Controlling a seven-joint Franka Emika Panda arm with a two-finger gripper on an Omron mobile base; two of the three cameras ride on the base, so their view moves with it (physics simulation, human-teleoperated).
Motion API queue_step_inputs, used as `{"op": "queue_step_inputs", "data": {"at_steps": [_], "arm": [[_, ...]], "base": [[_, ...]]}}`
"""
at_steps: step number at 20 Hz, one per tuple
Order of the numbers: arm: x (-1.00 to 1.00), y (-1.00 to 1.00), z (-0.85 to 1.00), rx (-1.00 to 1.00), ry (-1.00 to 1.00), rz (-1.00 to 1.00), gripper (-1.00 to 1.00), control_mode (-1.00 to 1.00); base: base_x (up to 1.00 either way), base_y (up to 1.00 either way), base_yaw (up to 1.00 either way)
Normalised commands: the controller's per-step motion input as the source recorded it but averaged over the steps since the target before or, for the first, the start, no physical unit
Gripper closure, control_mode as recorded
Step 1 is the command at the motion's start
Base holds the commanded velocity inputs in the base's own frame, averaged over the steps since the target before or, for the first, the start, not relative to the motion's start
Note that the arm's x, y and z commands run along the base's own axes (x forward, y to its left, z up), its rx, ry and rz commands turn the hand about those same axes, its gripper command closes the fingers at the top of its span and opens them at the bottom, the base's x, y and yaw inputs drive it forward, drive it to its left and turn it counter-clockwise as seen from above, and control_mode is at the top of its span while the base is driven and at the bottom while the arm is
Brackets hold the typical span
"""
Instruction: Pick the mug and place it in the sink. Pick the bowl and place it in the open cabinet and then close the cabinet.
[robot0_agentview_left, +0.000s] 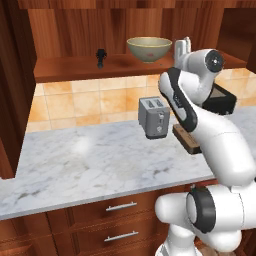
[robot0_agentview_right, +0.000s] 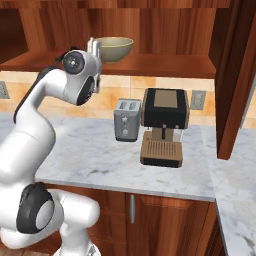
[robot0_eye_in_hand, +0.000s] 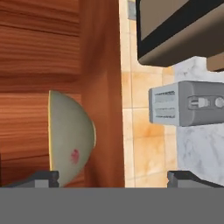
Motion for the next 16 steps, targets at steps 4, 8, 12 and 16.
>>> {"op": "queue_step_inputs", "data": {"at_steps": [4,8,12,16], "arm": [[-0.79,0.0,-0.03,0.05,0.01,-0.08,-1.0,-1.0],[-0.46,0.0,-0.19,0.07,0.08,-0.03,-1.0,-1.0],[-0.83,-0.04,-0.01,0.1,0.04,-0.06,-1.0,-1.0],[-0.85,-0.04,0.0,0.1,0.04,-0.07,-1.0,-1.0]], "base": [[0.0,0.0,0.0],[0.0,0.0,0.0],[0.0,0.0,0.0],[0.0,0.0,0.0]]}}
